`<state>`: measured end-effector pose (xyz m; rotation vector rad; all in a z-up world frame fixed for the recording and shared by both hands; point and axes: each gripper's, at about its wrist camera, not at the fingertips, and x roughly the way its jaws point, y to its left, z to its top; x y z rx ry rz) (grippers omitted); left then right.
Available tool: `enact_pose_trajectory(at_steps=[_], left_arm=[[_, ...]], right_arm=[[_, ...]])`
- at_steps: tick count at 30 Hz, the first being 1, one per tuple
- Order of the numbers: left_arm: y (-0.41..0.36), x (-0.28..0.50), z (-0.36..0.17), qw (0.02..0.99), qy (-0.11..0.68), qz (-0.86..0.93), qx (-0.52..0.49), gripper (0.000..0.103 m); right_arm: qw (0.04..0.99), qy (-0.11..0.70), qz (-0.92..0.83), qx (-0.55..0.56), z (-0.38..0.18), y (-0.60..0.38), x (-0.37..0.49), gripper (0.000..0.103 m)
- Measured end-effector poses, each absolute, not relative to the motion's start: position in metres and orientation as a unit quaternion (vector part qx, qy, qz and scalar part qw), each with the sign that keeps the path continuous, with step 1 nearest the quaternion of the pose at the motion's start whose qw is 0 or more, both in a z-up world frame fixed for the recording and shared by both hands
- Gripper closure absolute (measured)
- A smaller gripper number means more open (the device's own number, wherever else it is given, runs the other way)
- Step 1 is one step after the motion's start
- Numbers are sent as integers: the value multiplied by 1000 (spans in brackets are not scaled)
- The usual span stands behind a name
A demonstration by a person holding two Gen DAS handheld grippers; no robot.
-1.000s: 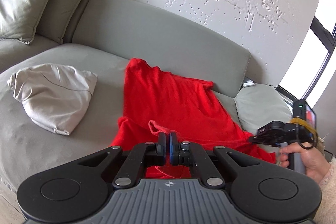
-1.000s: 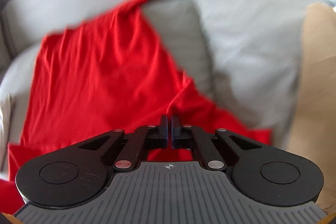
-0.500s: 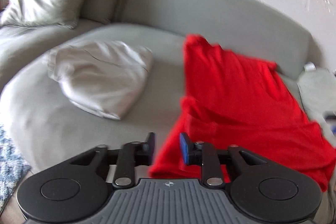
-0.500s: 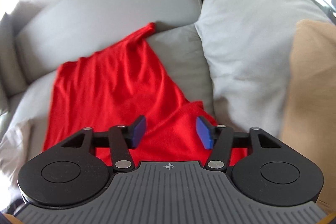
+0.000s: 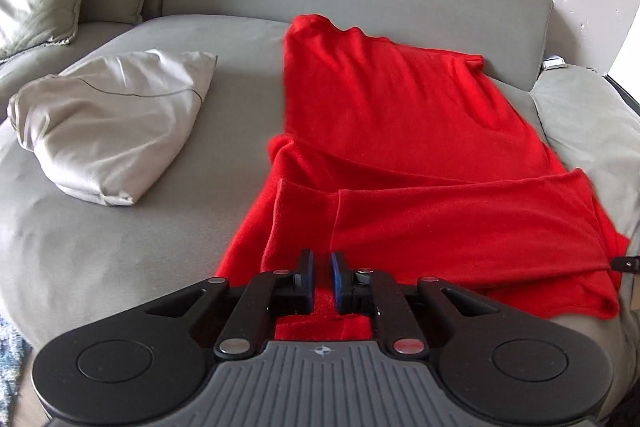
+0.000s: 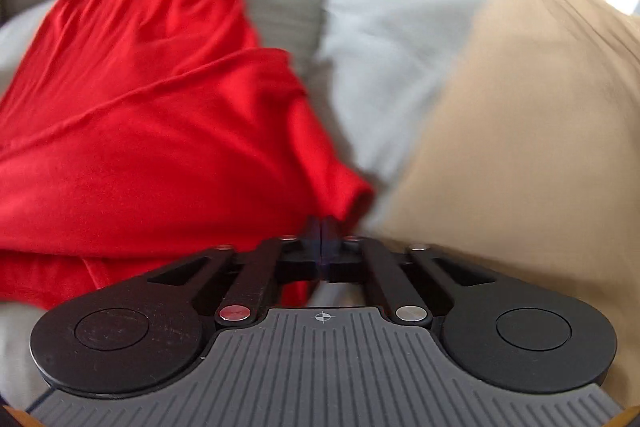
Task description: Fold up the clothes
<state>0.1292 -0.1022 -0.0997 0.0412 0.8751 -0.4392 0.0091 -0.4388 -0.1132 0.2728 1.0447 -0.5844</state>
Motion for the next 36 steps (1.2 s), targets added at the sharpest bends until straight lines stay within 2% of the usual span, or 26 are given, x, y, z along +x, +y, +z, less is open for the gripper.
enact_pose_trajectory(at_steps=[1,2,3,4,9,14,19,36], left_arm=[[-99,126,-95,884,414,-217,8,93],[-96,121,-90,885,409,-224,-7,92],[-95,117,-86,885,404,-229,-20,86],[-94,112,-82,886,400,-233,-33,85],[-89,97,-61,890,395,-217,-67,72],[-83,94,-36,902,374,-204,-75,60],[-82,87,-18,907,353,-216,-75,57],[-70,80,-10,906,343,-226,-96,54]], right_arm=[[819,485,-268,148,-105,-439,2,92],[824,475,-255,173,-97,-440,-5,85],[829,464,-242,198,-89,-441,-11,71],[833,451,-228,224,-83,-443,-17,62],[833,407,-200,316,-51,-435,-27,62],[839,402,-159,331,-20,-411,-27,62],[850,390,-143,325,8,-398,-27,54],[853,369,-123,347,33,-377,-35,50]])
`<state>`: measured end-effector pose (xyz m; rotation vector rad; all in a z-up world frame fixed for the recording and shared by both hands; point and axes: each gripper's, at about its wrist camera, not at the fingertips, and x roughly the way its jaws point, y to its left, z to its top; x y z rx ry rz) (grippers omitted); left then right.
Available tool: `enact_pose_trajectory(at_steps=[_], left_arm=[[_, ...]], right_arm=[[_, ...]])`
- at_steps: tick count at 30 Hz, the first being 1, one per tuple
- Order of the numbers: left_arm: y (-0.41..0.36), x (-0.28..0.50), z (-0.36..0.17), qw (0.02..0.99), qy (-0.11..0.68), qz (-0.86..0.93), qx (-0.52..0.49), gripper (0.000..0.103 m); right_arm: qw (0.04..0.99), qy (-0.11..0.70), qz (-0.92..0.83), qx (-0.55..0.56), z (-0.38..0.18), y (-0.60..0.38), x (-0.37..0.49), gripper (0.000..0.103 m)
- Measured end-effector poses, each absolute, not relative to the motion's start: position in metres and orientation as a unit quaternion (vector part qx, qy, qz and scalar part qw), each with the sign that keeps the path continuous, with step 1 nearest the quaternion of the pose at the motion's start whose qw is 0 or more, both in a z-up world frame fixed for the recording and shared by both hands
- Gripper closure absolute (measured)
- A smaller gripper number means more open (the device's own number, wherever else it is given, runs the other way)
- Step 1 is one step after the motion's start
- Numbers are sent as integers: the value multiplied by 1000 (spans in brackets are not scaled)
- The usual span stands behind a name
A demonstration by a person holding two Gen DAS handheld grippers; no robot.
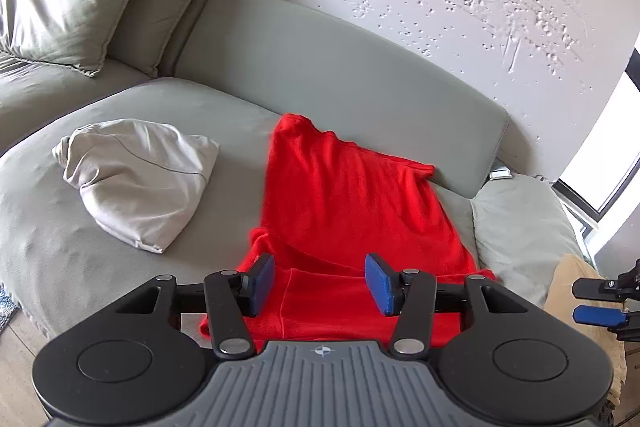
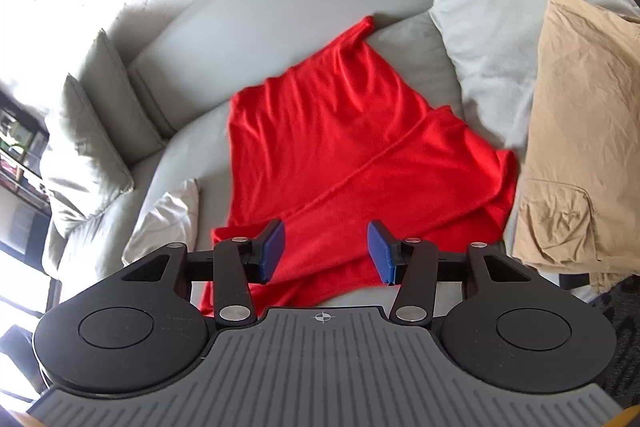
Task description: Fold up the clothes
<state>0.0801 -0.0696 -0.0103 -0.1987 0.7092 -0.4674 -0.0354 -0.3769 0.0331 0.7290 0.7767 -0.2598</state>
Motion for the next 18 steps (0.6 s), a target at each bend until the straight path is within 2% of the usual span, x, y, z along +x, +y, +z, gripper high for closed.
enact_pose_trajectory(at_steps=[5,9,18], left_arm=[[-69,81,-8,909,340,-222,-90,50],[-65,85,-10,913,338,-210,-86,34],[-53,116,0,920,341,-171,-86,34]], right_arm=[[854,369,-116,349,30,-375,-30,50],[853,371,-116,348,23,-374,-26,50],[869,328,-138,343,36,-407,-25,50]])
